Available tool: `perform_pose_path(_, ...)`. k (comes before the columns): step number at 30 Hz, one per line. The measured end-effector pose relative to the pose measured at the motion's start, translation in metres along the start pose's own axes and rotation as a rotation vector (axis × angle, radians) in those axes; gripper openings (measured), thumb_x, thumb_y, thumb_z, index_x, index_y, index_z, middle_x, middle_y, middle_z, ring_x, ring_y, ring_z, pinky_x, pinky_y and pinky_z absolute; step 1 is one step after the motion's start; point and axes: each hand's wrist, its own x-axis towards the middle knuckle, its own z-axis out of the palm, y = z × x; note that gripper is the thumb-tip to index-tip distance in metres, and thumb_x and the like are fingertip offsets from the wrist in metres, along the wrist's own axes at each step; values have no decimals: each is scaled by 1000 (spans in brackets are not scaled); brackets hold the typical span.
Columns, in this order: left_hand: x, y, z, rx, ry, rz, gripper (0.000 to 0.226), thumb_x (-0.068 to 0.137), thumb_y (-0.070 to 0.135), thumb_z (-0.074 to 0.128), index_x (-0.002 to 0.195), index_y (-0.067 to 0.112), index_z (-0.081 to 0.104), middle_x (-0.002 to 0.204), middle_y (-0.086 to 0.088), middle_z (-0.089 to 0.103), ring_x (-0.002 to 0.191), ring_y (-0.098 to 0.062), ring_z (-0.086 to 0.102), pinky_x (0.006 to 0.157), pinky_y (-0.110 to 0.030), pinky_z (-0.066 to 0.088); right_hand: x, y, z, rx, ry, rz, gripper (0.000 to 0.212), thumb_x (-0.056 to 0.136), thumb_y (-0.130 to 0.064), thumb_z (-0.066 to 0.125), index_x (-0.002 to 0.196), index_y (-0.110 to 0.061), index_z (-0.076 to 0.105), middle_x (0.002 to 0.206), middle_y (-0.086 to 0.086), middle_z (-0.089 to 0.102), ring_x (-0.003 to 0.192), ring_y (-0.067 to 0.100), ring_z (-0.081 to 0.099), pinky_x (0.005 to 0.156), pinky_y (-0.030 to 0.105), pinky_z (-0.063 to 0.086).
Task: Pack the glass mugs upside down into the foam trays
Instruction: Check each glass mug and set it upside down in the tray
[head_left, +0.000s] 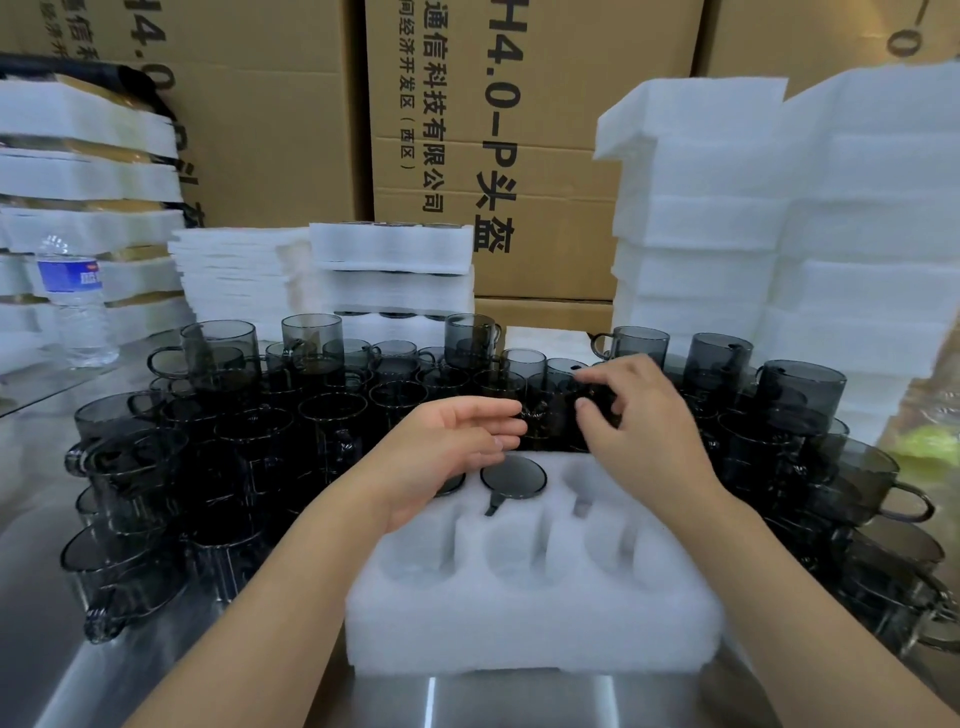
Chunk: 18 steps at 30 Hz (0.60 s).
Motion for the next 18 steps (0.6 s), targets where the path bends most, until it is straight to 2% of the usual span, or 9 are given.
perform_pose_path(4,-1,0,-2,-56,-8,13,31,91,-5,51,106,17,67,100,0,75,97,-12,70,74,-18,54,25,2,-6,-244,97,88,28,86,-18,56,112,-14,66,111,5,55,107,23,45,78,27,33)
perform_pose_path(7,0,0,-1,-54,-16,18,30,91,-4,51,106,17,67,99,0,75,96,-12,70,73,-17,53,48,4,-11,-480,-19,167,41,85,-20,54,124,-10,54,121,11,45,110,30,40,80,35,35)
perform_pose_path(9,0,0,-1,-47,-15,18,30,91,-4,51,105,17,67,99,-1,75,95,-12,70,73,-17,53,58,7,-10,-541,-143,241,45,85,-21,53,128,-7,47,127,14,37,114,33,36,81,36,33)
perform_pose_path(12,-1,0,-1,-45,-11,19,30,91,-4,51,104,17,68,98,0,75,95,-11,70,72,-16,53,67,9,-4,-627,-261,254,41,87,-23,52,125,-7,46,131,13,32,116,32,34,80,35,29)
perform_pose_path(18,-4,2,-2,-80,13,19,30,93,-4,47,104,16,68,97,-1,75,94,-12,70,73,-19,54,77,12,-6,-720,-251,221,27,87,-16,51,112,-4,50,121,14,38,109,31,37,74,33,30)
